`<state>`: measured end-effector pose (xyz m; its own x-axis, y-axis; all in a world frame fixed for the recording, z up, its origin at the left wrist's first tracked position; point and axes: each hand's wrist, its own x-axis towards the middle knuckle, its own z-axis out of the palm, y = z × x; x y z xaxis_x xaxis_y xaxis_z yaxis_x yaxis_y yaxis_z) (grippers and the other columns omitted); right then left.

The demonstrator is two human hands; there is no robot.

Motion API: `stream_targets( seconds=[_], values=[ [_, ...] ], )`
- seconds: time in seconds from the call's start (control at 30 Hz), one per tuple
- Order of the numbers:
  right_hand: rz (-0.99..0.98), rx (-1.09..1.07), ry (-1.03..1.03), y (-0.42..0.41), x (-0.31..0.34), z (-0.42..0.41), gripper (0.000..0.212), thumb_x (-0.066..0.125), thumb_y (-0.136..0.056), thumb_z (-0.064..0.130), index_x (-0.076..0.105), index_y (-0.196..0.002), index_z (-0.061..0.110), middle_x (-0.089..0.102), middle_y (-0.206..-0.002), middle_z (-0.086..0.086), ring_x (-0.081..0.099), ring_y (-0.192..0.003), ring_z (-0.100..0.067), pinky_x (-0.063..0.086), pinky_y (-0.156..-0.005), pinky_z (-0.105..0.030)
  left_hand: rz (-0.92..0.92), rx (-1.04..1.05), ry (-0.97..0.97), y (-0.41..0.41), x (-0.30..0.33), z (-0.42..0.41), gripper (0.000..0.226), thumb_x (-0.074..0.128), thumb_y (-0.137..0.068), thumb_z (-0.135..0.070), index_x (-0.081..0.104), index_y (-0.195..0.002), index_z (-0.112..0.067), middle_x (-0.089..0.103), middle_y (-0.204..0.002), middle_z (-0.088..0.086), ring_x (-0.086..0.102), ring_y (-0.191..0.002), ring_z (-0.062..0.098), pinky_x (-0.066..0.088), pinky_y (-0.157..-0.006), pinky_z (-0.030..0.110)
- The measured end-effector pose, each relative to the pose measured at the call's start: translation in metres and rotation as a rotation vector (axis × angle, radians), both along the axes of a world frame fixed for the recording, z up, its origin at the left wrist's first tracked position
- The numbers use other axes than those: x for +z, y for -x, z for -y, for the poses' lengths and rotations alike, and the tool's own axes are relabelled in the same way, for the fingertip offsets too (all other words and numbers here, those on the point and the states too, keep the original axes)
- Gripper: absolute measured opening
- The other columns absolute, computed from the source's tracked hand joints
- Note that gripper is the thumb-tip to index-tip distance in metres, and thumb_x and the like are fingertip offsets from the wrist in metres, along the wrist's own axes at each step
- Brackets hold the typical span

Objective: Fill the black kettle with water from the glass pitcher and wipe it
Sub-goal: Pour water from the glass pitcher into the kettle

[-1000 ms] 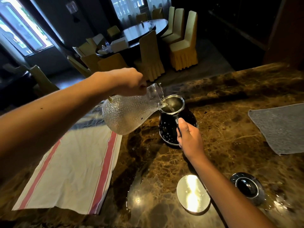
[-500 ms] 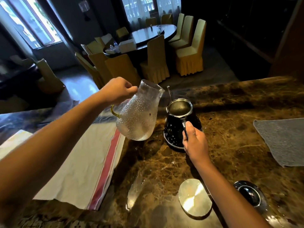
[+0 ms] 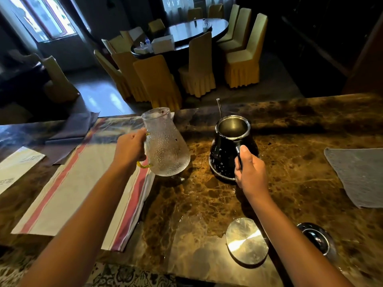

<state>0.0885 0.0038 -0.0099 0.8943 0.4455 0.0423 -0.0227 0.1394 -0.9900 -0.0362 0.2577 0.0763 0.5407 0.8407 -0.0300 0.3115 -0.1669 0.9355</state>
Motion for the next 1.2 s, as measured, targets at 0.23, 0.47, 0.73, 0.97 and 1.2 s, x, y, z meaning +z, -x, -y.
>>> stream_targets(
  seconds=[0.23, 0.47, 0.73, 0.97, 1.2],
  values=[
    [0.010, -0.017, 0.032, 0.001, 0.000, 0.000, 0.077, 0.044, -0.089, 0.069, 0.042, -0.071, -0.005, 0.037, -0.052, -0.004, 0.032, -0.042, -0.013, 0.025, -0.041, -0.025, 0.066, 0.065, -0.058, 0.007, -0.012, 0.005, 0.051, 0.055, -0.105, -0.030, 0.054, -0.057, -0.014, 0.038, -0.041, -0.008, 0.031, -0.045, 0.015, 0.030, -0.047, 0.023],
    [-0.009, -0.020, 0.037, 0.000, -0.001, -0.001, 0.063, 0.044, -0.092, 0.066, 0.051, -0.070, 0.008, 0.037, -0.051, -0.001, 0.032, -0.043, -0.015, 0.024, -0.043, -0.027, 0.003, 0.117, -0.292, 0.010, -0.039, 0.008, 0.048, 0.051, -0.107, -0.040, 0.072, -0.084, -0.003, 0.060, -0.065, 0.012, 0.057, -0.062, 0.033, 0.051, -0.060, 0.042],
    [0.045, -0.044, 0.069, 0.002, -0.001, -0.001, 0.078, 0.041, -0.090, 0.068, 0.044, -0.072, -0.007, 0.038, -0.051, -0.003, 0.034, -0.043, -0.014, 0.028, -0.041, -0.024, -0.061, 0.103, -0.460, 0.010, -0.052, 0.019, 0.040, 0.053, -0.107, -0.035, 0.070, -0.083, -0.007, 0.059, -0.067, -0.004, 0.051, -0.061, 0.007, 0.037, -0.056, 0.019],
    [0.029, -0.041, 0.063, 0.002, -0.003, -0.001, 0.079, 0.042, -0.091, 0.068, 0.044, -0.074, -0.009, 0.038, -0.053, -0.007, 0.033, -0.045, -0.019, 0.025, -0.045, -0.029, -0.064, 0.126, -0.484, 0.018, -0.062, 0.023, 0.040, 0.051, -0.108, -0.036, 0.064, -0.079, -0.012, 0.055, -0.065, -0.007, 0.049, -0.060, 0.008, 0.037, -0.055, 0.012],
    [0.033, -0.053, 0.043, 0.004, -0.003, -0.002, 0.078, 0.042, -0.093, 0.067, 0.043, -0.072, -0.008, 0.037, -0.054, -0.011, 0.034, -0.046, -0.024, 0.025, -0.047, -0.033, -0.050, 0.204, -0.311, 0.020, -0.074, 0.033, 0.043, 0.044, -0.109, -0.044, 0.061, -0.079, -0.019, 0.061, -0.075, 0.004, 0.061, -0.072, 0.028, 0.055, -0.066, 0.048]
  ],
)
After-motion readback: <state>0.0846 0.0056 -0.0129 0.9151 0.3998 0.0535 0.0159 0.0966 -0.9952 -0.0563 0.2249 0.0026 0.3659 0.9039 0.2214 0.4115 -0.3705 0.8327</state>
